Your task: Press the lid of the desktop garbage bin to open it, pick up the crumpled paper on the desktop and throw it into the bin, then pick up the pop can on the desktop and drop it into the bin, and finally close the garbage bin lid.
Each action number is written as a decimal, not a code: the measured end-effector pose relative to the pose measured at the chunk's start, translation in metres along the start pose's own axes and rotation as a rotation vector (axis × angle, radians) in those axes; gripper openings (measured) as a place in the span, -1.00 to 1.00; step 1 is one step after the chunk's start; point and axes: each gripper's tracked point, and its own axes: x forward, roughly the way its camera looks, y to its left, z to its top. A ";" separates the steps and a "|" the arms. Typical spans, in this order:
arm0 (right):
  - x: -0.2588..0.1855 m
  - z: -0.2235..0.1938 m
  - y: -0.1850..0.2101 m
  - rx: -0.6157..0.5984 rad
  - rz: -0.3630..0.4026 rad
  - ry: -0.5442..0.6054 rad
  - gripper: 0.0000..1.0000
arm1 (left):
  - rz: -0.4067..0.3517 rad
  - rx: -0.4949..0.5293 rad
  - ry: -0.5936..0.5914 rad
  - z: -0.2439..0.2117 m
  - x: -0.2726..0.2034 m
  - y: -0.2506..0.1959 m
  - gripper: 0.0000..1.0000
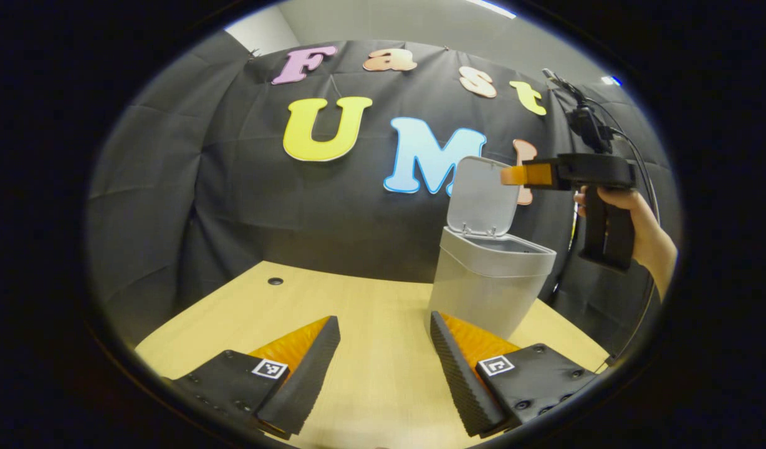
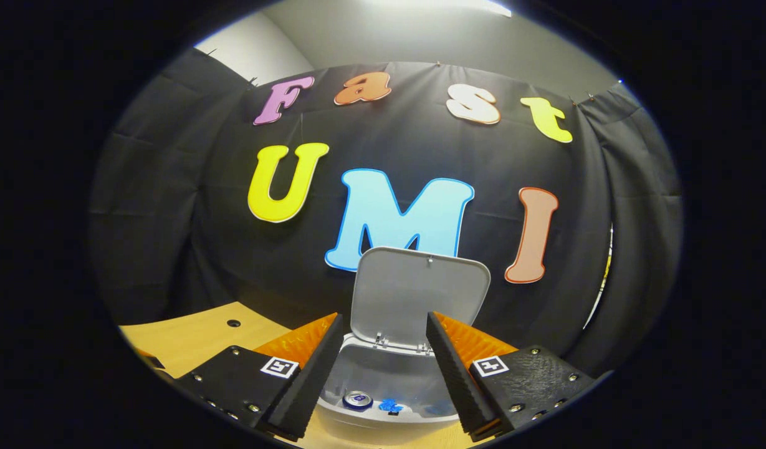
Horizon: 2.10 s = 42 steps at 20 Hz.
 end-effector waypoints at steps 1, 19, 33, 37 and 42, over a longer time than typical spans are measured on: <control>0.004 0.005 0.000 0.011 0.000 -0.002 0.72 | 0.000 -0.003 -0.002 0.000 0.002 0.001 0.91; 0.113 0.067 -0.056 0.017 -0.140 -0.015 0.72 | -0.031 0.022 0.040 0.016 0.054 0.015 0.90; 0.084 0.043 -0.052 0.179 -0.071 -0.017 0.75 | -0.039 -0.011 -0.011 0.017 0.038 0.004 0.91; 0.059 0.031 -0.046 0.141 -0.050 0.029 0.74 | -0.042 -0.020 -0.032 0.018 0.016 -0.006 0.92; 0.031 0.010 -0.040 0.162 -0.019 0.071 0.73 | -0.024 -0.025 -0.044 0.017 -0.006 -0.010 0.92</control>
